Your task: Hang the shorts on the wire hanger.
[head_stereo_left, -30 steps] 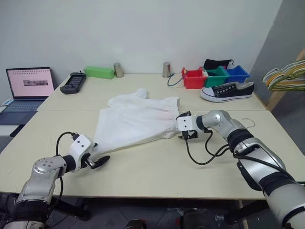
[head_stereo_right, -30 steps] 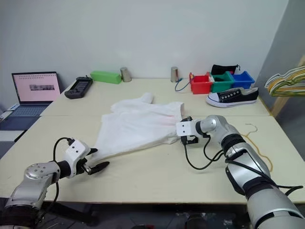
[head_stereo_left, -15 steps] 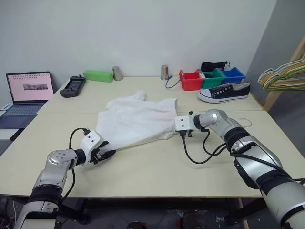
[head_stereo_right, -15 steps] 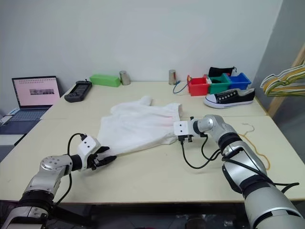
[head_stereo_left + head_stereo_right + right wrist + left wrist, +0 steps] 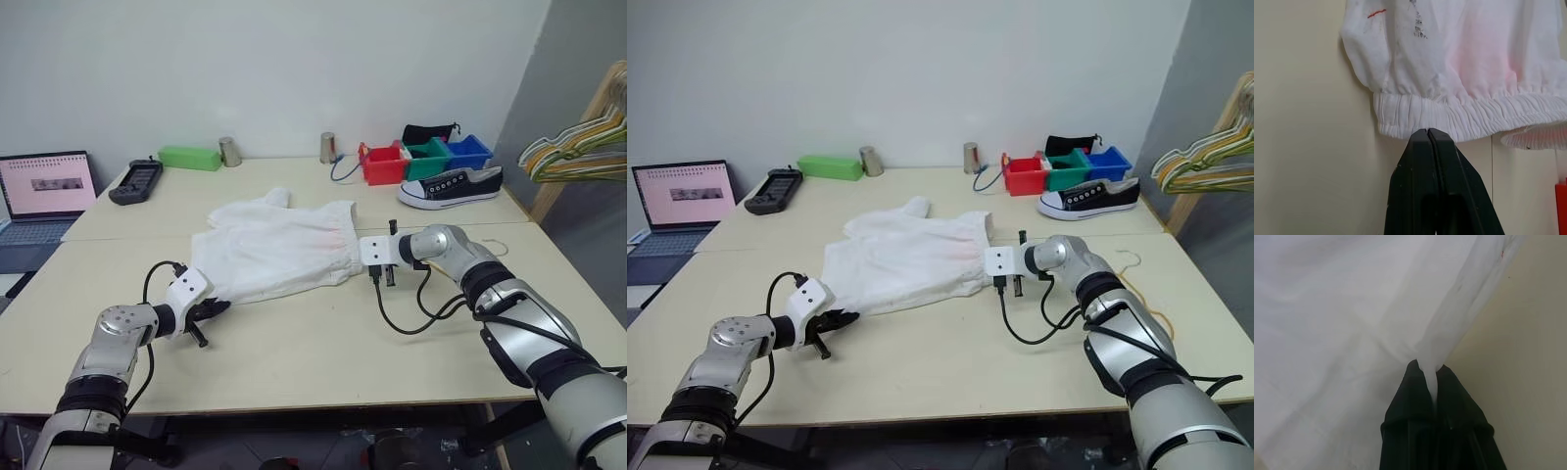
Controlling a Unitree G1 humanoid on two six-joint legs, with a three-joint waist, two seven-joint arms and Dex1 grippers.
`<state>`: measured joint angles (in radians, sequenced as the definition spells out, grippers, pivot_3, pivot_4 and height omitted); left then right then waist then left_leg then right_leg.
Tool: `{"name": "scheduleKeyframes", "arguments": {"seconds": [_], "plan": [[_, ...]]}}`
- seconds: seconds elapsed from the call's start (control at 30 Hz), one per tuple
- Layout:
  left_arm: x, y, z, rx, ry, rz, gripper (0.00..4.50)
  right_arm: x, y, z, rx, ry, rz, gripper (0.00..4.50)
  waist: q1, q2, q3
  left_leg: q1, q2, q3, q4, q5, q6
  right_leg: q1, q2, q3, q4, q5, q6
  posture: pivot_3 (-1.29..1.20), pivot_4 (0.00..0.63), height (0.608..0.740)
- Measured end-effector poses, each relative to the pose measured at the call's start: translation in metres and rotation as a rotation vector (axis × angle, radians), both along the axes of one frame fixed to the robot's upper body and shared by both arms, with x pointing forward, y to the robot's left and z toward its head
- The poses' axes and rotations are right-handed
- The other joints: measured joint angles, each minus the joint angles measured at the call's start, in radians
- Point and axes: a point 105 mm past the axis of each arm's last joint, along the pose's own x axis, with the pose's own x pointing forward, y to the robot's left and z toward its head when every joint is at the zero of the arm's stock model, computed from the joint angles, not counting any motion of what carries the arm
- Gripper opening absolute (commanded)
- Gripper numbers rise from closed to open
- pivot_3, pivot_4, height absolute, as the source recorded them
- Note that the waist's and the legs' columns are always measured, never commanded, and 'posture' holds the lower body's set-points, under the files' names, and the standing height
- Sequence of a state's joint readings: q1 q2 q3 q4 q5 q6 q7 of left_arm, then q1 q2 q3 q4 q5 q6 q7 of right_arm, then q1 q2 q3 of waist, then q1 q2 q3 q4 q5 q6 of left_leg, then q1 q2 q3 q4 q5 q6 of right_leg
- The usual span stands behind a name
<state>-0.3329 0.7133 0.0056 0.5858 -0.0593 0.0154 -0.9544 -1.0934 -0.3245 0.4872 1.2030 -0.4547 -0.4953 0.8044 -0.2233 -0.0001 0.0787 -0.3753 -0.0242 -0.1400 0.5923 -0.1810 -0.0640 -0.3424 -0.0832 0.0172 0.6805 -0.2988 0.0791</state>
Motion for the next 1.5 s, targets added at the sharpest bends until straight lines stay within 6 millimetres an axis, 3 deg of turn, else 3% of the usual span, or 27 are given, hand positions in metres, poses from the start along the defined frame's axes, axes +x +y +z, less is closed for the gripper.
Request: {"name": "scheduleKeyframes", "arguments": {"seconds": [0.4,0.6,1.07,1.43,1.5], "plan": [[0.000,0.000,0.000,0.011,-0.003,0.001,0.00,-0.011,0.013,0.003,0.006,0.048,0.096,3.23,0.001,0.000,0.000,0.000,0.000,-0.001,0.000,0.000,0.000,0.000,0.000,0.000,0.000,0.000,0.000,-0.13,0.012,0.740],[0.000,-0.001,0.000,0.014,-0.008,-0.001,0.00,-0.004,0.023,0.000,-0.015,-0.018,0.072,4.48,0.003,0.000,0.000,0.000,0.000,-0.001,0.000,0.000,0.000,0.000,0.000,0.000,0.000,0.000,0.000,-0.12,0.012,0.740],[-0.005,0.000,0.000,0.023,-0.016,0.005,0.00,0.007,0.028,-0.010,-0.175,-0.125,0.038,4.48,0.009,0.000,0.000,0.000,0.000,-0.006,-0.001,0.000,0.000,-0.001,0.002,0.000,0.000,0.000,0.000,-0.08,0.000,0.740],[-0.005,0.001,0.001,0.024,-0.024,0.018,0.00,0.011,0.033,-0.009,-0.203,-0.180,0.027,2.05,0.029,0.000,0.000,-0.001,0.000,-0.009,-0.001,0.000,0.000,-0.007,0.005,0.000,0.000,0.000,-0.001,-0.09,0.000,0.740],[-0.005,0.001,0.001,0.024,-0.025,0.020,0.00,0.010,0.034,-0.009,-0.201,-0.181,0.033,1.42,0.029,0.000,0.000,-0.001,0.000,-0.009,-0.001,0.000,0.000,-0.007,0.005,0.000,0.000,0.000,-0.001,-0.09,0.000,0.740]]}}
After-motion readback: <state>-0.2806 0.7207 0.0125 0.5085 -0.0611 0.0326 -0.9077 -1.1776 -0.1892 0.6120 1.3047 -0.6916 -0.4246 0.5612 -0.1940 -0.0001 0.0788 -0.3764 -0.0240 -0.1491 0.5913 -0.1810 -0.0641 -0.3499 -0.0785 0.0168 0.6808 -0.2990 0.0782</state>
